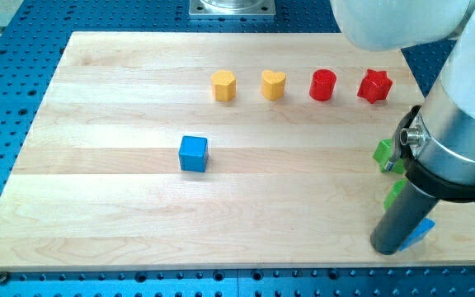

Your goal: Place the blue cube at the top of the green star

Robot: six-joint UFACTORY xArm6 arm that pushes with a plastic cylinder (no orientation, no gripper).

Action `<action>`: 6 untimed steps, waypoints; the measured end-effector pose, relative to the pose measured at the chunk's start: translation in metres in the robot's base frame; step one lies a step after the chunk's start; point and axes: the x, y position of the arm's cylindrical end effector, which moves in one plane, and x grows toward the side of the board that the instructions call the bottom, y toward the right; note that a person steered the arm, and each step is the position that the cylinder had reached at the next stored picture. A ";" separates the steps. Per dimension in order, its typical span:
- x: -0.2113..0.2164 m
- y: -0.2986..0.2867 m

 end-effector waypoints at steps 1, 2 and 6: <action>0.000 -0.022; -0.004 -0.118; -0.158 -0.226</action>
